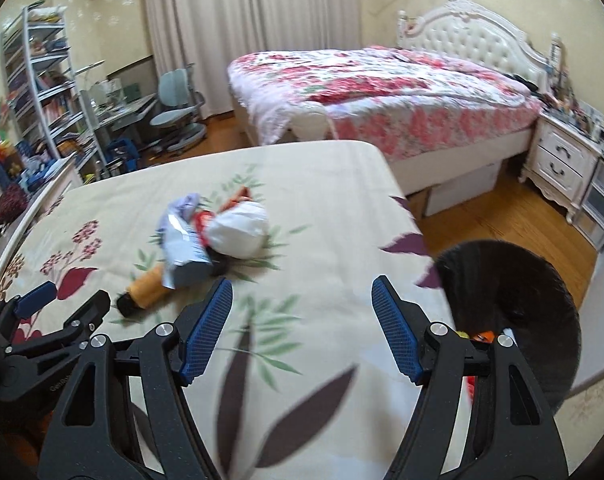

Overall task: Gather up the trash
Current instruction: 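Move both open tools back over the quilt toward the remaining items, then close the right tool on the white toothpaste tube and lift it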

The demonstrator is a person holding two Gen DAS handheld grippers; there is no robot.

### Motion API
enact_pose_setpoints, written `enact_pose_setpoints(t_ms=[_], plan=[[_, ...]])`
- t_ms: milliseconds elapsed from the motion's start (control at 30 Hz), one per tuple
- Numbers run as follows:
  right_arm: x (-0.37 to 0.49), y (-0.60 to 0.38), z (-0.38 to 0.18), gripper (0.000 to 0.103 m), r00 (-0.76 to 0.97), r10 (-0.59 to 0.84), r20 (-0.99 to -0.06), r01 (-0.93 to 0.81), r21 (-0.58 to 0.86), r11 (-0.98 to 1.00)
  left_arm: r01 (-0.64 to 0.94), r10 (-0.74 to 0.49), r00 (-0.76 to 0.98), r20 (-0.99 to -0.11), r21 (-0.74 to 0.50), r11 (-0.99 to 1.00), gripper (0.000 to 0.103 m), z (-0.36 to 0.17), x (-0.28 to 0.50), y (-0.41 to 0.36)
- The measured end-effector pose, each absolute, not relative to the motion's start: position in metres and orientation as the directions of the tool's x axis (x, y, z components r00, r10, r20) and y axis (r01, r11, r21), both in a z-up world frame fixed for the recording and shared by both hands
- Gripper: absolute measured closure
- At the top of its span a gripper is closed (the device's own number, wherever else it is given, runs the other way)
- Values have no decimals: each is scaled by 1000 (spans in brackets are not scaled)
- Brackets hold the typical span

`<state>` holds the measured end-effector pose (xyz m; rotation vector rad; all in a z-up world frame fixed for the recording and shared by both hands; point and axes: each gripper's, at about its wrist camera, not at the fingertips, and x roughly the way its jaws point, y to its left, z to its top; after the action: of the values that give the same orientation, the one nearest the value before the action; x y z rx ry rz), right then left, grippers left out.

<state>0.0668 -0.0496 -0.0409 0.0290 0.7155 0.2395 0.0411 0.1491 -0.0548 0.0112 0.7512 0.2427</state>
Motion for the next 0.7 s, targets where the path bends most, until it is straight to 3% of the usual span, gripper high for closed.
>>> enact_pose_setpoints(t_ms=[167,300,500,700], plan=[[71,-12,-38,35,709,281,-647,-288,98,953,-283,274,686,-674,100,954,20,-56,34,186],[76,11,-42,44,682,304,-666,-333,87,939,-328,298,670,-680,89,941,20,-58,31,213],[87,39,-51,50,655,295,-695,-364,51,930,-358,301,658,-690,66,932,20,-61,27,233],[94,51,-59,72,629,286,-723,-373,41,927,-352,285,658,-697,50,935,20,-64,28,239]])
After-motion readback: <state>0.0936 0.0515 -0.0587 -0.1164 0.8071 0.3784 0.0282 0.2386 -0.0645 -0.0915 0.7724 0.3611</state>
